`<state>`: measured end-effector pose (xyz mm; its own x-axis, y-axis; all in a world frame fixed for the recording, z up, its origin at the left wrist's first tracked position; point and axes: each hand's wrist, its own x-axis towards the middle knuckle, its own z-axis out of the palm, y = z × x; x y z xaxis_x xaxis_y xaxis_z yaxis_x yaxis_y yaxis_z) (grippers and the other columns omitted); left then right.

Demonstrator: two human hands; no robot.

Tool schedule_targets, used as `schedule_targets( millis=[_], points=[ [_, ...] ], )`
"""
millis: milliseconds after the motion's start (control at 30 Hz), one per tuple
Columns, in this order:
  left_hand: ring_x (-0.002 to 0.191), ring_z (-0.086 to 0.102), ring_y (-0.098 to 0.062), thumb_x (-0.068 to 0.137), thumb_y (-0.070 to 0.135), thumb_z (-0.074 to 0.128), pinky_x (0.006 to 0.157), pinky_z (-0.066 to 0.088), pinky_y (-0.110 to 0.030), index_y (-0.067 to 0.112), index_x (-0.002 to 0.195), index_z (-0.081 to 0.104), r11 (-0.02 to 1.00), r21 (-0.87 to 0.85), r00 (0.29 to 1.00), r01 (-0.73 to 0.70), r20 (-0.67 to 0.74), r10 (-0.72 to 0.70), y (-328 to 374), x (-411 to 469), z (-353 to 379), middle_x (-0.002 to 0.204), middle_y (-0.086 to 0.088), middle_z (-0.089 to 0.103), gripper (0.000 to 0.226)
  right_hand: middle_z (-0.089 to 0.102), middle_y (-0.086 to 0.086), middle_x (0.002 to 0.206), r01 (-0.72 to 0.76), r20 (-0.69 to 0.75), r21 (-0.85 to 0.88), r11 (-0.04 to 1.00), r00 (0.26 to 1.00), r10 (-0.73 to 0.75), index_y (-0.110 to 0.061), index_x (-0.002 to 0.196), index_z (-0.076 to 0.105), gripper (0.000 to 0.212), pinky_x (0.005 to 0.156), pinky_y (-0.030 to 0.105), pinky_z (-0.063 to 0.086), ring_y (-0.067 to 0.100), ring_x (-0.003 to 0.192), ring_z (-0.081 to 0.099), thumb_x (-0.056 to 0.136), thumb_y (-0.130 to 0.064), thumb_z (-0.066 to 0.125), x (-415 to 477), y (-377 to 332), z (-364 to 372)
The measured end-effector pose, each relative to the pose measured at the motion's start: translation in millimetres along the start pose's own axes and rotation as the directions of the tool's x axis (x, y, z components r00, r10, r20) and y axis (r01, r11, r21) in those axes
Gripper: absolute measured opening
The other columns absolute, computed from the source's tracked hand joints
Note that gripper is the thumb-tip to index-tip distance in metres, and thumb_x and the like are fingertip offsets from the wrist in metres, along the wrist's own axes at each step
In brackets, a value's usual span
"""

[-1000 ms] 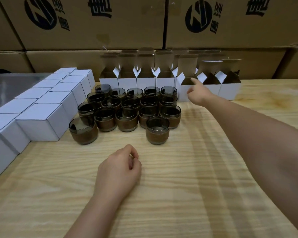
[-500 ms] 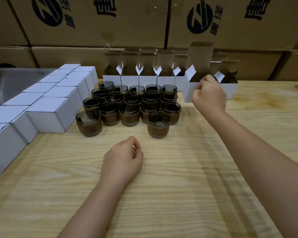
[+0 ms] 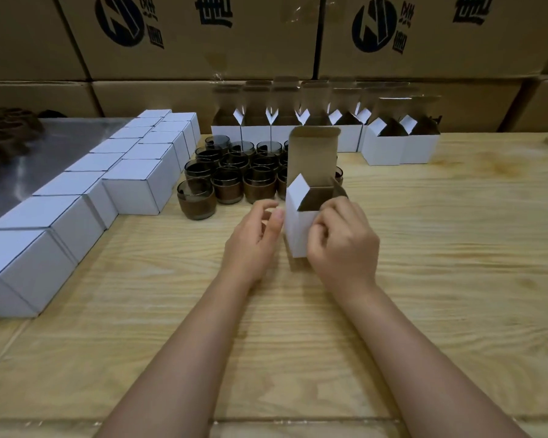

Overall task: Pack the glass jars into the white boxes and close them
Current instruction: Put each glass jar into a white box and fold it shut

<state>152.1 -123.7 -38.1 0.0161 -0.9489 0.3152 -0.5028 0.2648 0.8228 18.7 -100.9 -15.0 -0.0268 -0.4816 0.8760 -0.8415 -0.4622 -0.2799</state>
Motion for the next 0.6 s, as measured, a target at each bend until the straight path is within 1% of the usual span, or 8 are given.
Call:
schedule_targets(
  millis=[100,200,300,333,400,467,500,600],
  points=[
    [0.095,0.061,-0.003,0.072,0.082,0.022,0.089,0.046,-0.038,0.035,0.134,0.042,1.000,-0.013,0.999,-0.001,0.040,0.002,2,1,-1,0.117,0.011,0.063,0.081,0.057,0.009,0.065,0.033,0.046,-0.013,0.999,0.998,-0.032,-0.002,0.058,0.055,0.017,0.040,0.027,0.035,0.027,0.056,0.053,0.070,-0.003,0.043,-6,1,4],
    [0.086,0.054,0.019,0.069,0.083,0.030,0.082,0.044,-0.031,0.038,0.135,0.040,1.000,0.006,0.999,0.011,0.042,-0.011,3,2,-1,0.103,0.027,0.057,0.081,0.056,0.007,0.061,0.060,0.057,-0.017,0.998,0.997,-0.059,-0.003,0.058,0.056,0.018,0.041,0.025,0.032,0.024,0.054,0.052,0.071,-0.004,0.043,-10,1,6],
    [0.089,0.054,0.016,0.066,0.082,0.036,0.081,0.045,-0.028,0.039,0.134,0.041,1.000,0.020,0.999,0.023,0.029,-0.023,4,3,-1,0.097,0.033,0.052,0.080,0.057,0.003,0.058,0.053,0.018,0.016,0.998,0.998,-0.054,-0.005,0.059,0.058,0.019,0.040,0.029,0.035,0.023,0.054,0.051,0.073,-0.006,0.045,-9,1,6],
    [0.091,0.054,0.013,0.066,0.081,0.037,0.081,0.045,-0.027,0.039,0.134,0.042,1.000,0.013,0.999,0.023,0.028,-0.024,4,4,-1,0.097,0.031,0.053,0.080,0.060,0.002,0.061,0.057,-0.001,0.047,0.997,0.998,-0.057,-0.006,0.064,0.062,0.019,0.043,0.031,0.038,0.023,0.057,0.050,0.074,-0.006,0.045,-8,2,5],
    [0.093,0.056,0.012,0.067,0.080,0.038,0.081,0.046,-0.027,0.038,0.133,0.043,1.000,-0.009,0.999,0.020,0.033,-0.020,4,3,0,0.100,0.027,0.056,0.078,0.069,-0.001,0.078,0.065,-0.035,0.122,0.990,0.997,-0.062,-0.008,0.081,0.070,0.024,0.058,0.033,0.043,0.021,0.070,0.048,0.078,-0.005,0.047,-4,8,3],
    [0.094,0.057,0.010,0.068,0.079,0.037,0.082,0.048,-0.029,0.039,0.132,0.044,1.000,-0.016,0.999,0.014,0.043,-0.013,3,3,-1,0.105,0.020,0.060,0.076,0.071,-0.004,0.099,0.041,-0.031,0.142,0.989,0.999,-0.037,-0.011,0.101,0.072,0.029,0.077,0.031,0.039,0.019,0.087,0.046,0.084,-0.007,0.049,0,15,1],
    [0.096,0.057,0.007,0.069,0.079,0.037,0.083,0.048,-0.030,0.039,0.132,0.045,1.000,-0.018,0.999,0.010,0.048,-0.009,2,3,-1,0.109,0.016,0.062,0.075,0.070,-0.003,0.104,0.026,-0.010,0.144,0.989,1.000,-0.025,-0.011,0.107,0.071,0.029,0.082,0.032,0.038,0.020,0.092,0.046,0.087,-0.009,0.049,2,18,1],
    [0.096,0.059,0.004,0.070,0.079,0.037,0.082,0.049,-0.030,0.040,0.131,0.046,1.000,-0.020,0.999,0.004,0.050,-0.003,0,3,0,0.113,0.011,0.064,0.072,0.068,0.007,0.105,-0.039,0.051,0.245,0.969,0.998,0.027,-0.004,0.107,0.070,0.028,0.088,0.029,0.041,0.026,0.097,0.054,0.089,-0.007,0.048,2,26,3]
  ],
)
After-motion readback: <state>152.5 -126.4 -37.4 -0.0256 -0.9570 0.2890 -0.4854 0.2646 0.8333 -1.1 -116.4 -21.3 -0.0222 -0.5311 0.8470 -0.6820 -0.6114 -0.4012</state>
